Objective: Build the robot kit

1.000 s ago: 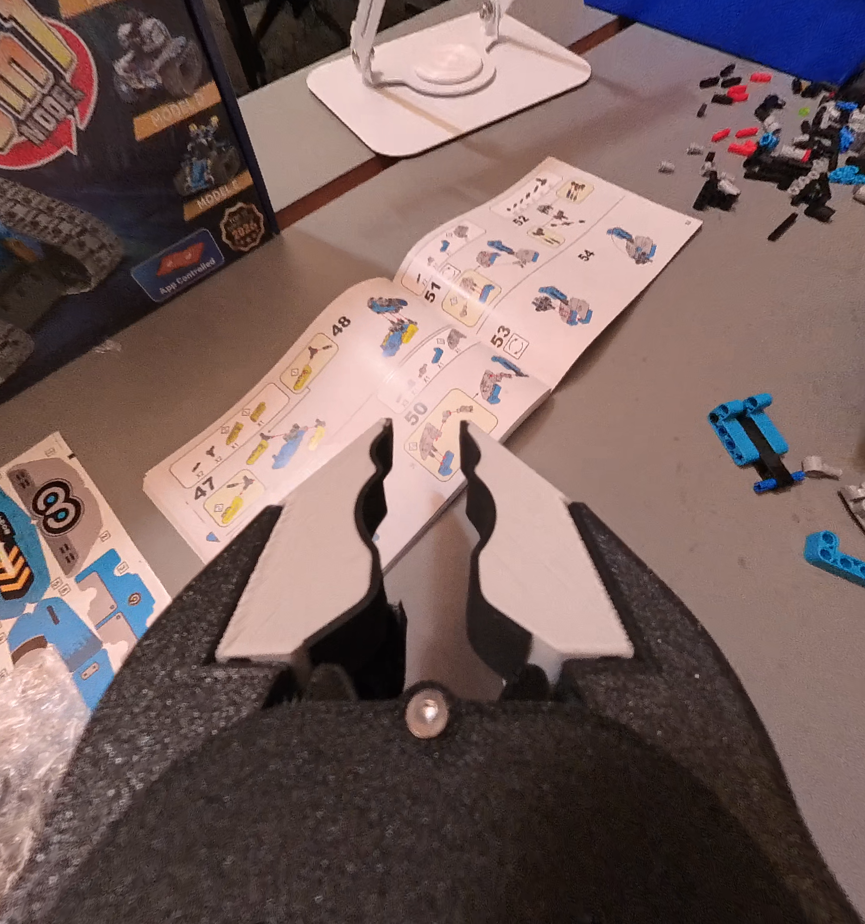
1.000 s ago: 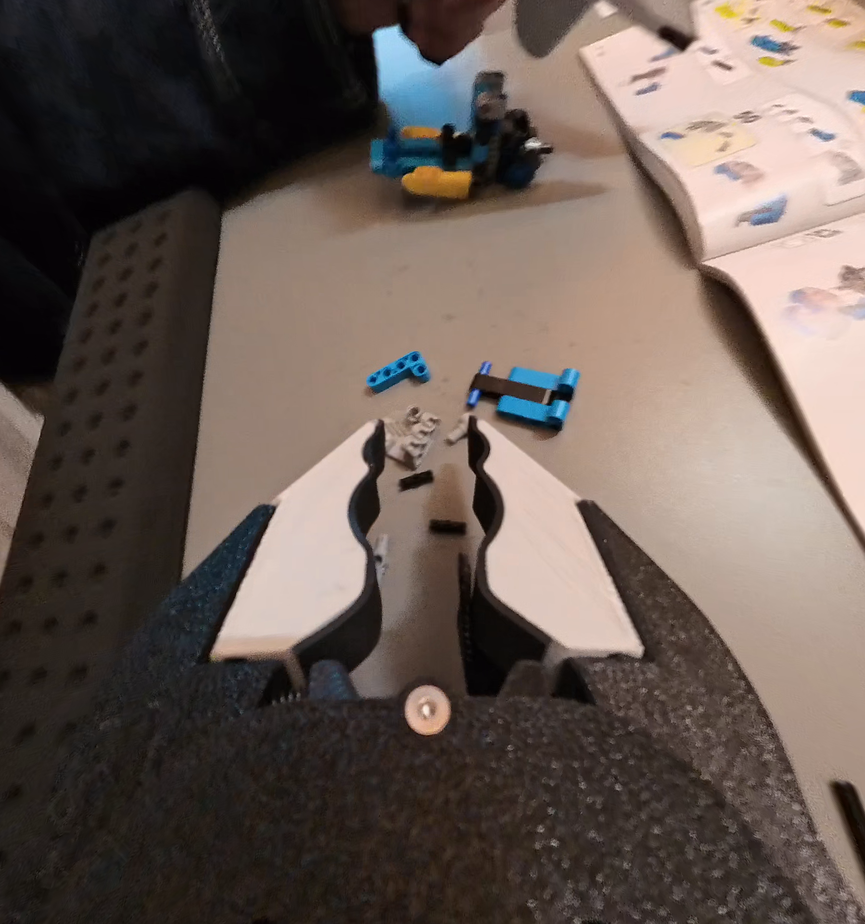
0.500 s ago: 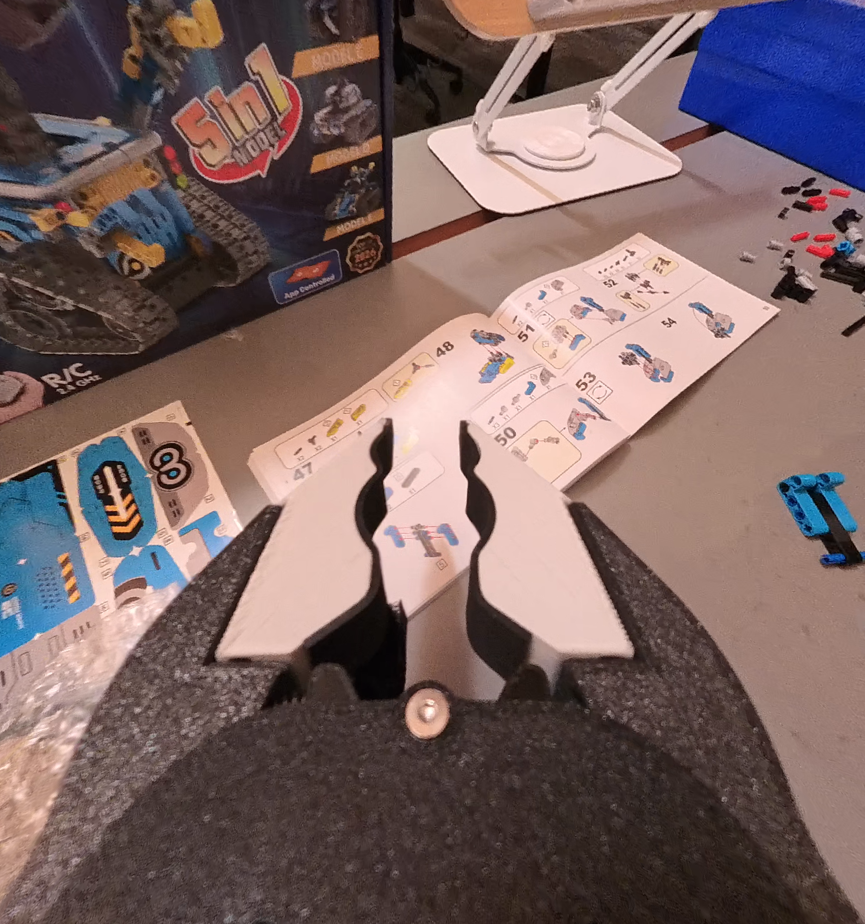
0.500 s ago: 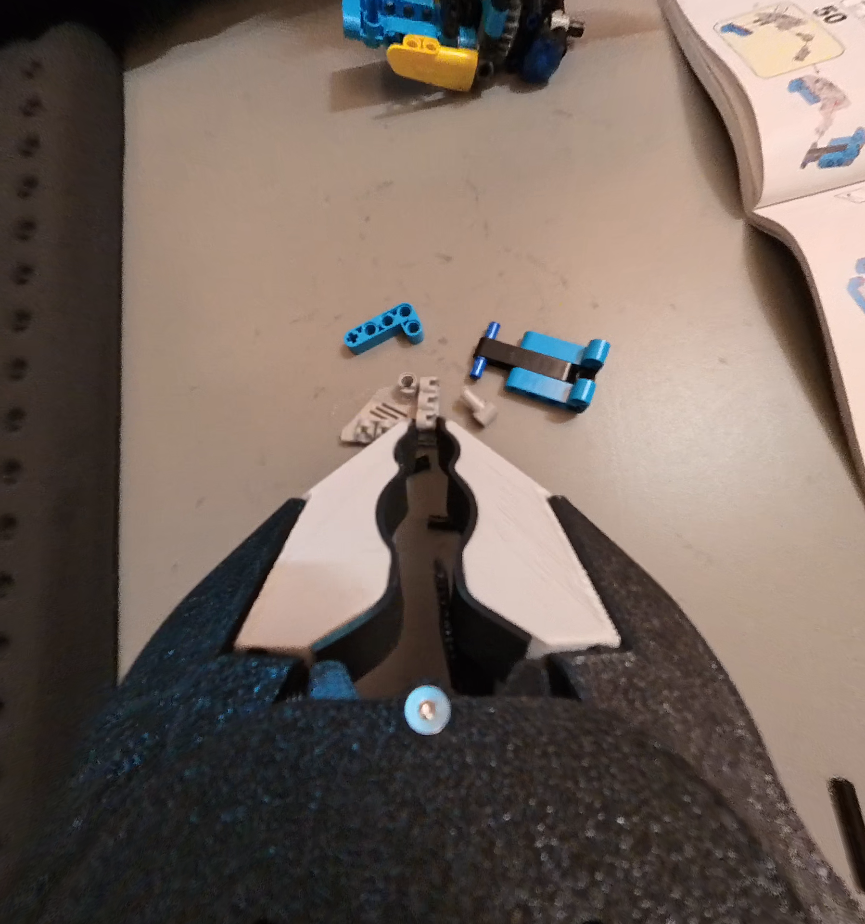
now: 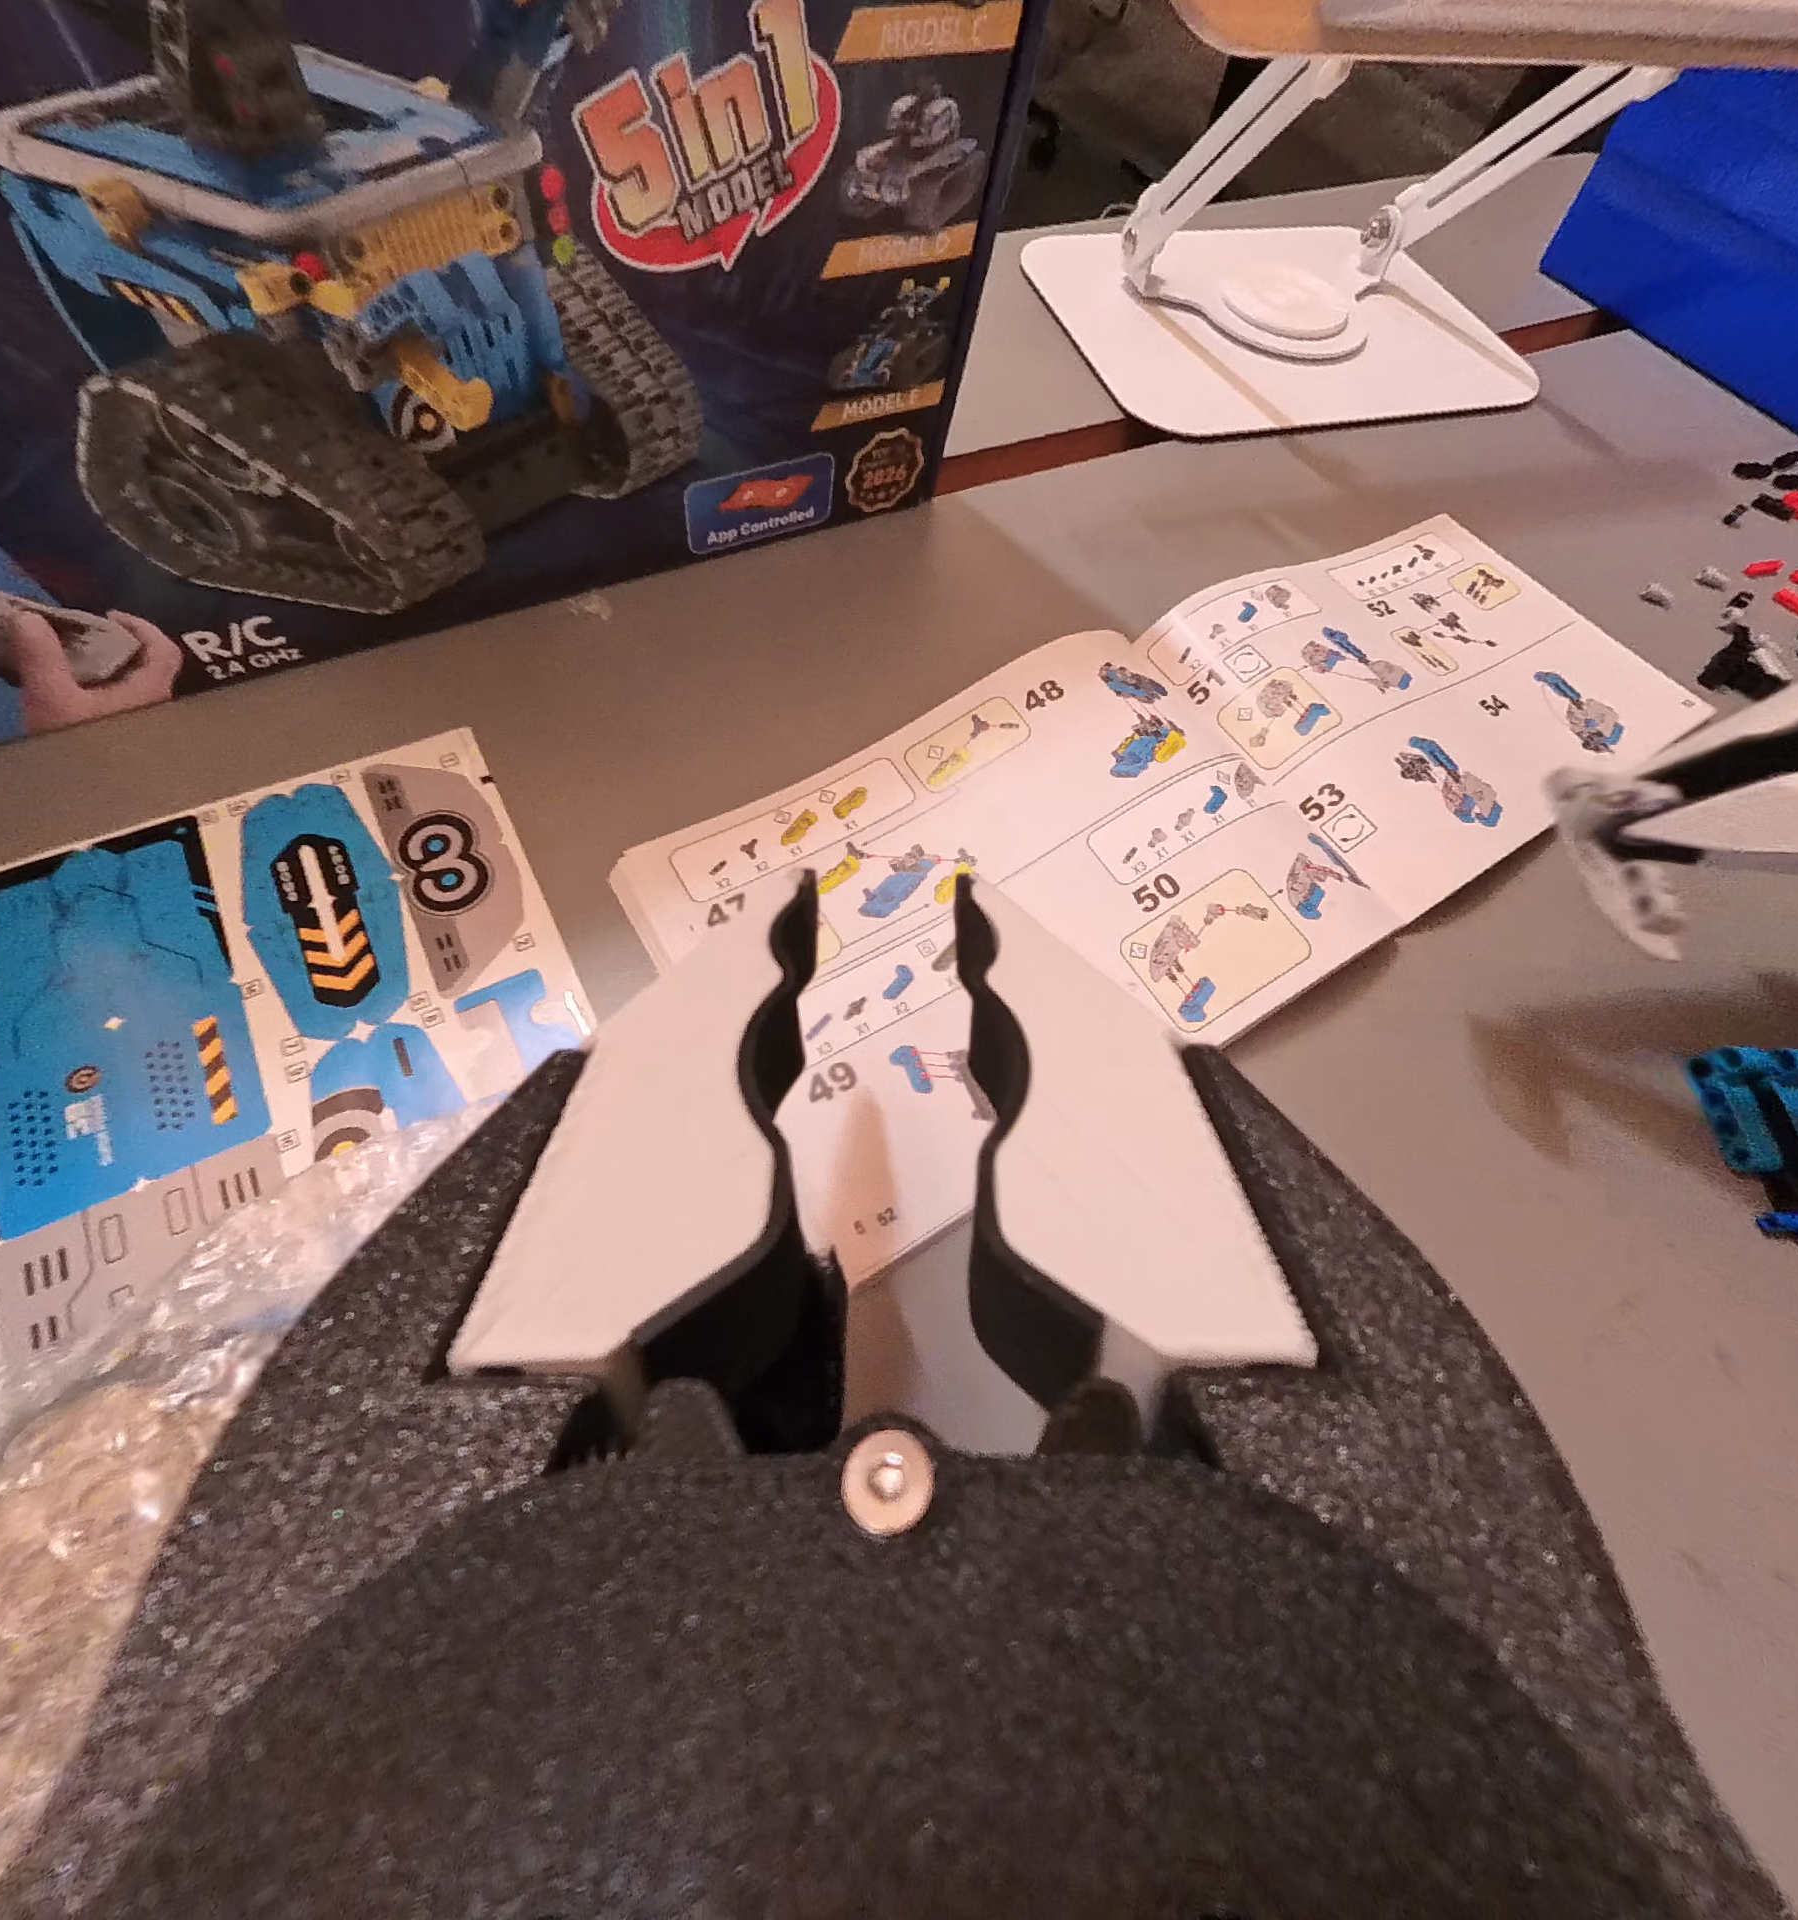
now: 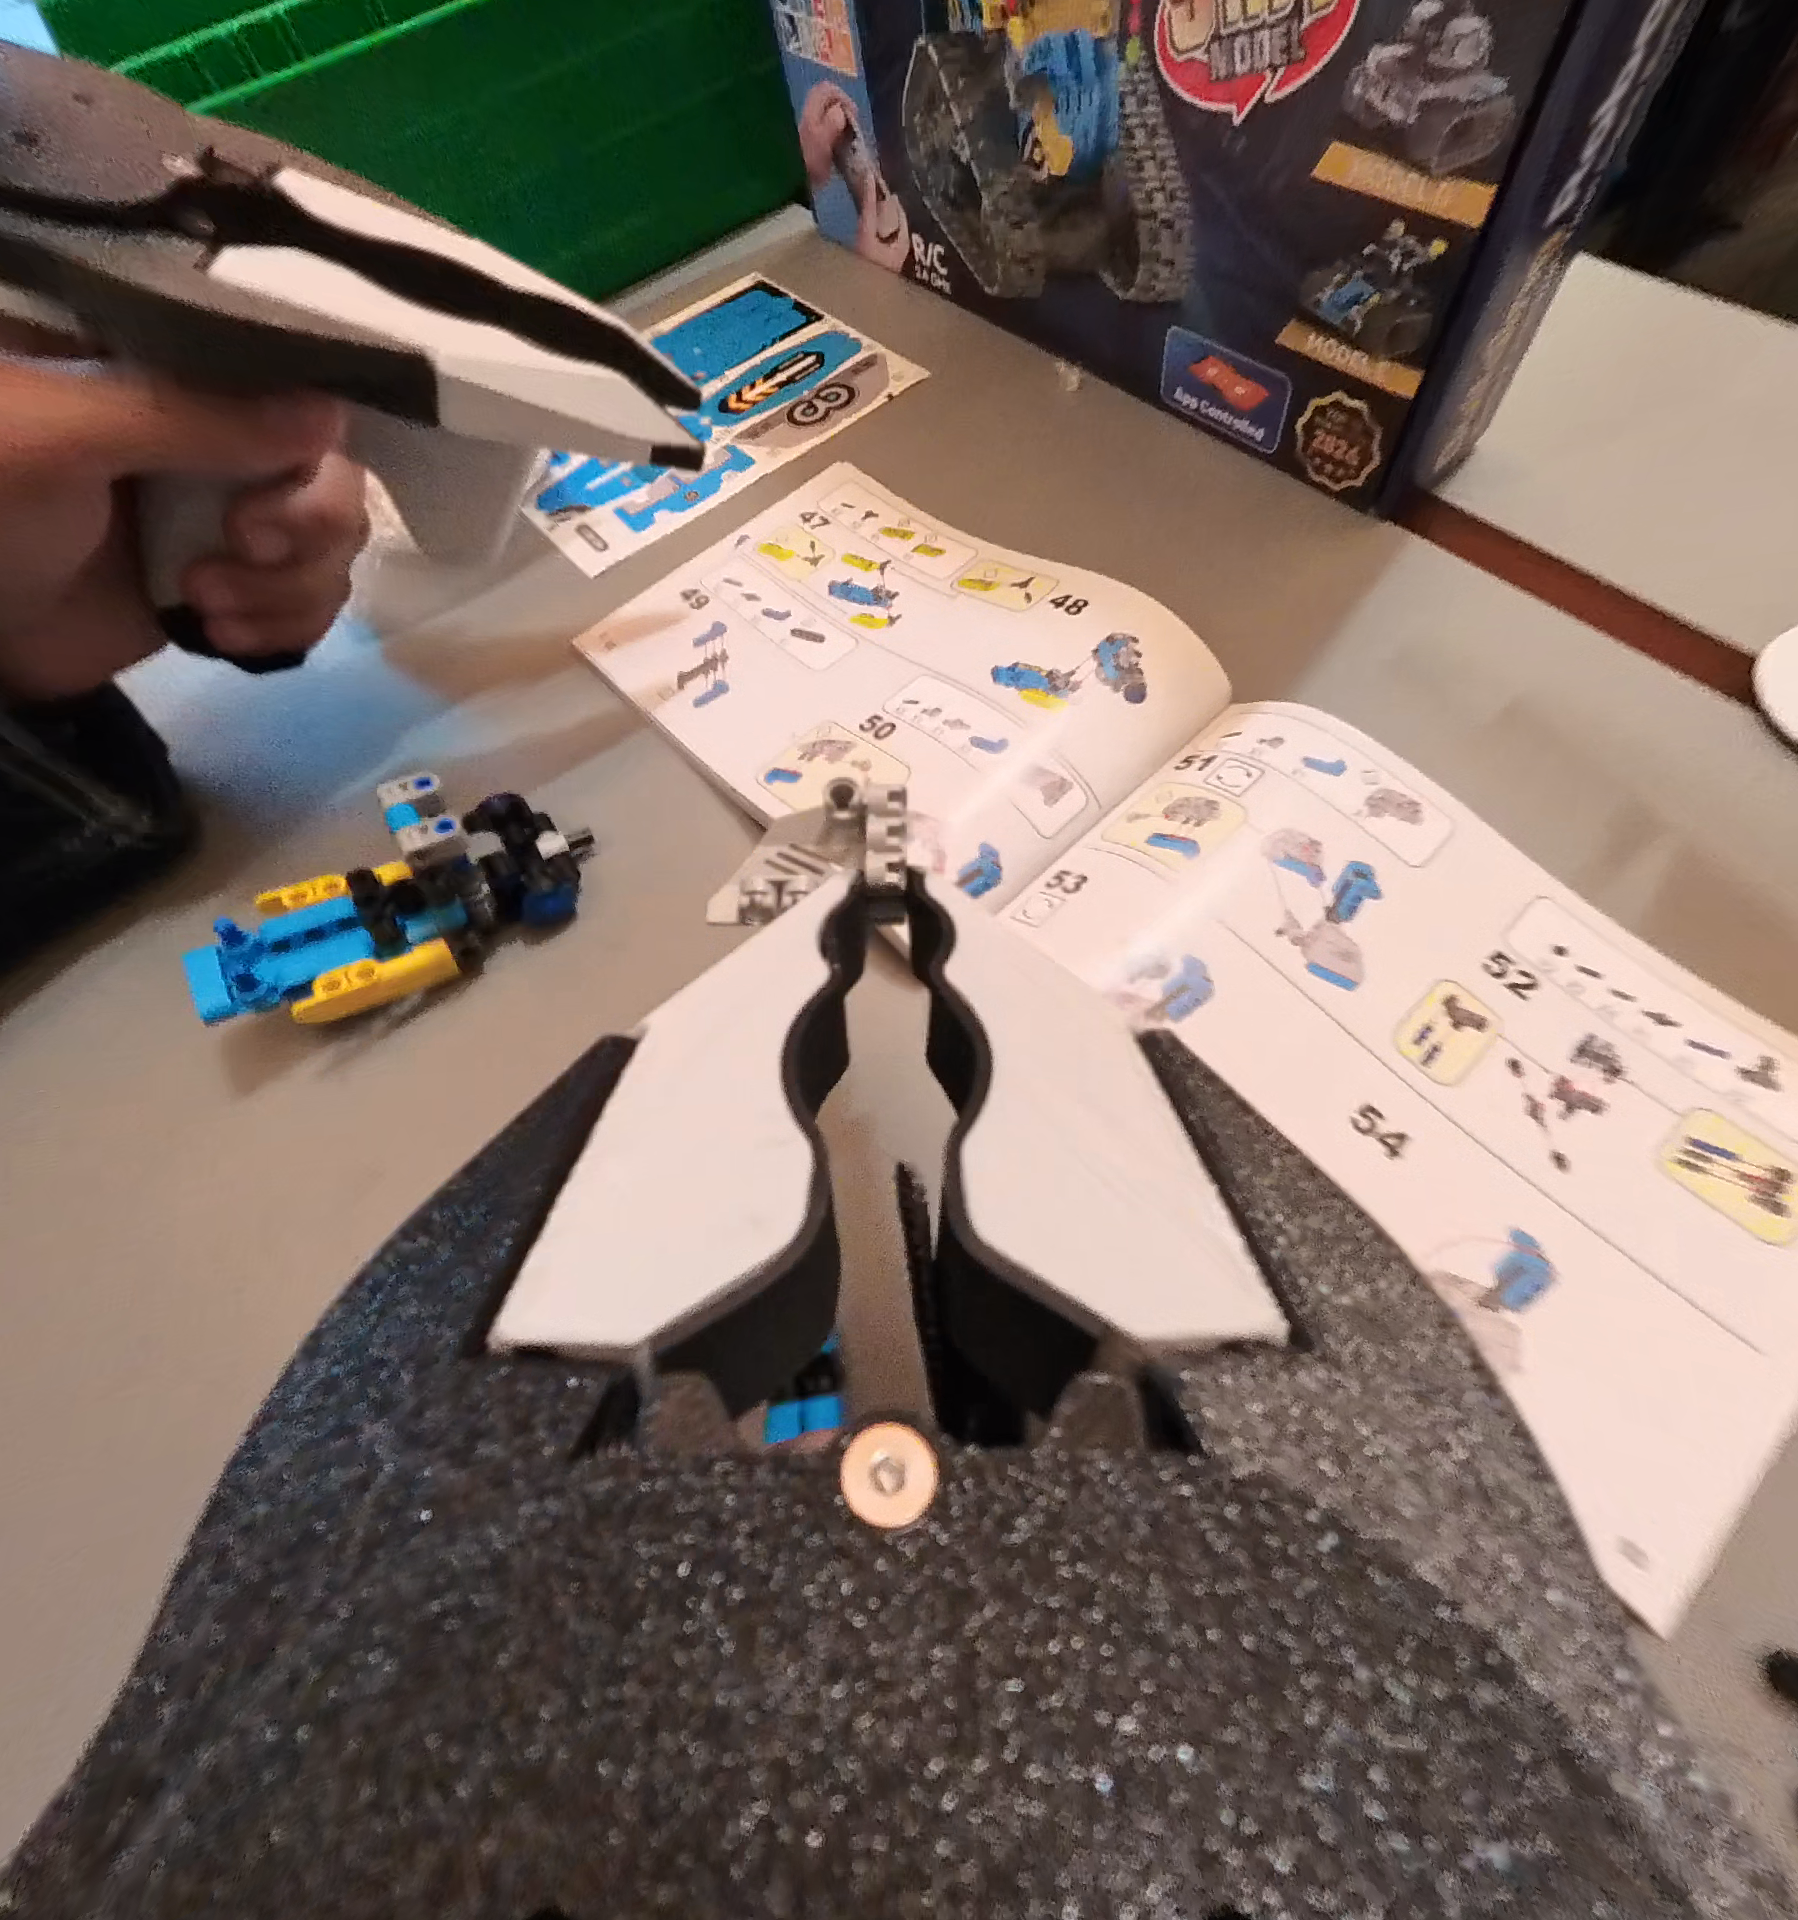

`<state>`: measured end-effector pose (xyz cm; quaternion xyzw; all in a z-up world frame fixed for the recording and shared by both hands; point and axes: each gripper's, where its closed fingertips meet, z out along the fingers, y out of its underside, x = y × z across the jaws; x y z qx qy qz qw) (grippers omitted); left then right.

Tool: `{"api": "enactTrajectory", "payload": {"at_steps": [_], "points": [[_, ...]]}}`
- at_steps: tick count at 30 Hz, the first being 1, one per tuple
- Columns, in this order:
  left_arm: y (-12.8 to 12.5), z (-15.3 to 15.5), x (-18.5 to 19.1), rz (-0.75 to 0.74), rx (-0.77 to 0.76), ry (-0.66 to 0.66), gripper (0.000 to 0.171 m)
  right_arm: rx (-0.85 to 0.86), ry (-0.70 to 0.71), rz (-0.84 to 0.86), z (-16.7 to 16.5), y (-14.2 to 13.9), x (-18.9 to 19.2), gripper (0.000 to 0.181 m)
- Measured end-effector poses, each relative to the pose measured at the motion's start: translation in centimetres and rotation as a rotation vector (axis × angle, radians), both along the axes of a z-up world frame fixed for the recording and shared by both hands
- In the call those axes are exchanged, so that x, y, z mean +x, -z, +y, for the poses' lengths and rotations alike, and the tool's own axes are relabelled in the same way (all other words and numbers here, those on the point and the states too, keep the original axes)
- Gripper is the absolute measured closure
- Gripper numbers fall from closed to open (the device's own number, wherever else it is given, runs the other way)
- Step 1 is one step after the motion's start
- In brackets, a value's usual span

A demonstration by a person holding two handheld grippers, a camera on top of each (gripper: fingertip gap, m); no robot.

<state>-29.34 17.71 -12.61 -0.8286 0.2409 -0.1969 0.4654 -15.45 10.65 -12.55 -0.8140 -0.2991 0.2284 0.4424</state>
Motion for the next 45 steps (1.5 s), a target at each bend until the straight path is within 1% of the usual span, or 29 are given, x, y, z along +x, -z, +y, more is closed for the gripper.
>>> {"api": "enactTrajectory", "payload": {"at_steps": [2, 5, 7, 10, 12, 15, 17, 21, 25, 28, 33, 42, 44, 45], "points": [[0.1, -0.2, 0.3, -0.004, -0.008, 0.014, 0.145, -0.039, -0.001, 0.026, 0.2, 0.6, -0.4, 0.175], [0.3, -0.6, 0.7, -0.008, -0.022, 0.031, 0.146, -0.036, 0.019, 0.049, 0.3, 0.9, 0.0, 0.175], [0.6, -0.7, 1.1, -0.011, -0.032, 0.039, 0.146, -0.058, -0.004, 0.057, 0.1, 1.3, -0.1, 0.175], [1.6, -1.0, 1.3, 0.003, -0.078, 0.052, 0.148, -0.062, -0.017, 0.035, -0.2, 2.0, 0.1, 0.175], [2.3, -1.1, 1.4, 0.015, -0.097, 0.056, 0.148, -0.038, 0.006, 0.013, 0.1, 2.3, 0.6, 0.175], [2.8, -1.2, 1.5, 0.025, -0.109, 0.062, 0.148, -0.076, -0.003, 0.064, 0.0, 2.3, 0.4, 0.175], [2.8, -1.2, 1.7, 0.021, -0.108, 0.064, 0.148, -0.099, 0.001, 0.087, 0.0, 2.5, 0.6, 0.175], [2.7, -1.2, 1.6, 0.024, -0.104, 0.061, 0.148, -0.092, 0.005, 0.065, 0.0, 2.9, 0.9, 0.175], [1.5, -1.6, 2.1, -0.002, -0.083, 0.077, 0.148, -0.116, -0.007, 0.107, -0.3, 2.7, 0.6, 0.175], [0.9, -1.7, 2.3, -0.003, -0.057, 0.084, 0.148, -0.098, -0.012, 0.105, -0.3, 2.5, 0.6, 0.175], [1.2, -1.5, 1.8, 0.001, -0.075, 0.069, 0.148, -0.067, -0.032, 0.091, -0.6, 2.3, 0.3, 0.175], [1.6, -1.8, 2.2, 0.011, -0.087, 0.087, 0.148, -0.057, -0.041, 0.083, -0.7, 2.2, 0.4, 0.175], [1.3, -2.5, 3.1, -0.048, -0.125, 0.129, 0.148, -0.042, -0.045, 0.079, -0.7, 2.0, 0.4, 0.175], [0.7, -3.5, 4.3, -0.140, -0.180, 0.184, 0.148, -0.024, -0.045, 0.074, -0.6, 1.8, 0.4, 0.175]]}}
